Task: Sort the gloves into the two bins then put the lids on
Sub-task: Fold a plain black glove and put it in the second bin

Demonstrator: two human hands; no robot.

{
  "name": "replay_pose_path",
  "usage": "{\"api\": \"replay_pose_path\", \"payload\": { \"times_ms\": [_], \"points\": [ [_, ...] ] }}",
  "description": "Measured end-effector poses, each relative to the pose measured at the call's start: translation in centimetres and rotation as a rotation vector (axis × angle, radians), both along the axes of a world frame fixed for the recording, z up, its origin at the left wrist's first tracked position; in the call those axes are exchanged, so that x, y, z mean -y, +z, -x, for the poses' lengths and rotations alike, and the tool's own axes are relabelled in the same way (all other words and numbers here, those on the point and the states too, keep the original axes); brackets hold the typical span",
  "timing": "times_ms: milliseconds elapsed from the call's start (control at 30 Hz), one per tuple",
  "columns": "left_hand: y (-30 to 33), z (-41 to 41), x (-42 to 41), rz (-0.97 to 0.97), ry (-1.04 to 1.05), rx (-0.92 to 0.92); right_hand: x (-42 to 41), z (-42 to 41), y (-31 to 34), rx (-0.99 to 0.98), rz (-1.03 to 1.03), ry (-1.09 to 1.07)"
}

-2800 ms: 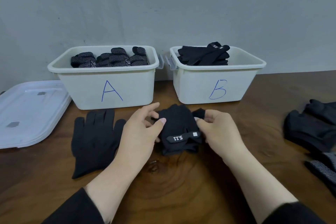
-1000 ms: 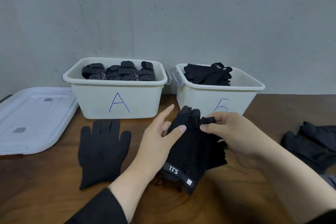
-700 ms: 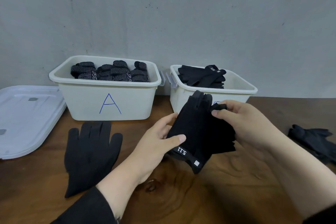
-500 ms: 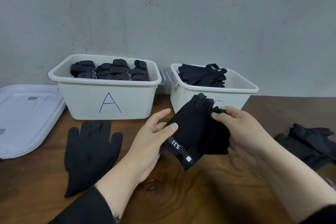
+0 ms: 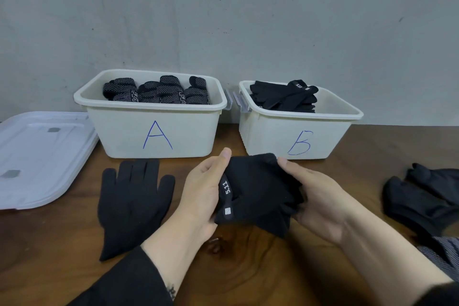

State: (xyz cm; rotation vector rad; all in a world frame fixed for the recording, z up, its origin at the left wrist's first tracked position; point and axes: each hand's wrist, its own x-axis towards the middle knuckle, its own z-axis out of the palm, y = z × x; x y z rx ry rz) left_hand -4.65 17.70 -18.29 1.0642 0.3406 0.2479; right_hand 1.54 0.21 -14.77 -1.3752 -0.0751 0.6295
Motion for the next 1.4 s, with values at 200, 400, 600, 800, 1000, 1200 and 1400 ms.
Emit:
{"api": "replay_pose_path", "payload": {
  "times_ms": [200,400,600,800,1000,1200,1400],
  "points": [
    [-0.3,-0.6,-0.3,-0.117,0.152,-0.013,0.2,-0.1,0.3,0.076,0.169,0.104],
    [-0.4,-1.9,-1.0,-0.191,0.203,0.055,1.1,-1.7,5.7,0.460,0.301,-0.046],
    [-0.7,-3.8,-1.8,-0.417,0.169,0.036,2.3,-6.8,14.6,0.612,0.361,-0.095],
    [-1.3,-5.1,-2.2,-0.528,0.121,0.006,-0.9,-12.8,19.7,0.560,0.209,-0.177],
    [-1.6,-5.9,-2.7,-0.529,0.132,-0.007,-4.3,-18.4,16.7,0.561,0.601,-0.200],
    [-1.9,-6.3,-2.8,-0.518,0.136,0.000,-5.5,-19.1,11.9,1.258,1.183,-0.280],
    [-2.0,-6.4,-2.8,-0.518,0.136,-0.009,-8.0,-17.7,10.0,1.146,1.339,0.376]
  ]
}}
